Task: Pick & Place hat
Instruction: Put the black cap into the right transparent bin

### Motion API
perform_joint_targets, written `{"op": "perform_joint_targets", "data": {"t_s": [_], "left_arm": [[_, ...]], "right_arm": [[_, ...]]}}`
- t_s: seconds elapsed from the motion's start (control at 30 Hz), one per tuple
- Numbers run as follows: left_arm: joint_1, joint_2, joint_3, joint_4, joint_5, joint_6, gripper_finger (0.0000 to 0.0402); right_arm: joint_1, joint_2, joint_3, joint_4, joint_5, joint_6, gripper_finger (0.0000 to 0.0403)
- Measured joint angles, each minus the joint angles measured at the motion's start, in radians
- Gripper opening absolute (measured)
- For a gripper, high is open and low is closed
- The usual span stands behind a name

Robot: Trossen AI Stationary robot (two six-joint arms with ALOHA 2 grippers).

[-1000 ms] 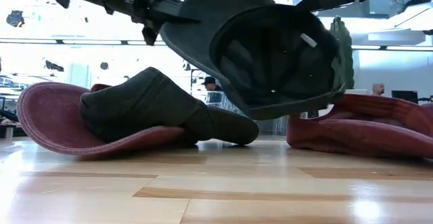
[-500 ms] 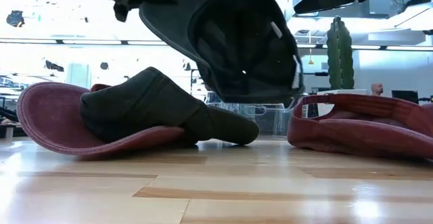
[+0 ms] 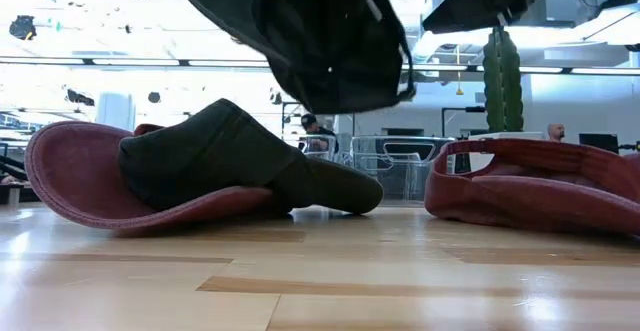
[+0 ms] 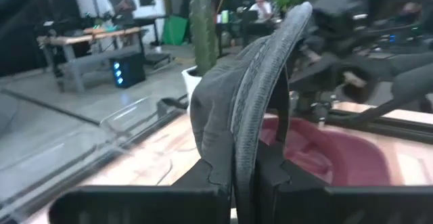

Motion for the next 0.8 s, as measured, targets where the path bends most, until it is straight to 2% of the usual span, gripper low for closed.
{"op": "perform_joint_targets", "data": {"t_s": [0.2,0.37,0.63,0.8], "left_arm": [[-0.072,0.000,0.000,0.072,0.001,0.071,0.0021],[-0.107,0.000,0.000,0.088,0.004,0.075,0.0021],[-0.073,0.012,0.000,0.133,0.176,0.080,0.0021],[-0.020,0.059,0.000,0.223,0.216,0.124,0.0021]], "right_arm": [[-0.076,0.000,0.000,0.000,0.001,-0.001,0.0176],[-0.172,0.000,0.000,-0.007,0.002,0.078,0.0177],[-0.322,0.000,-0.055,-0.010,0.003,0.234,0.0175],[-0.373,0.000,-0.063,-0.044,-0.038,0.254,0.0178]]}}
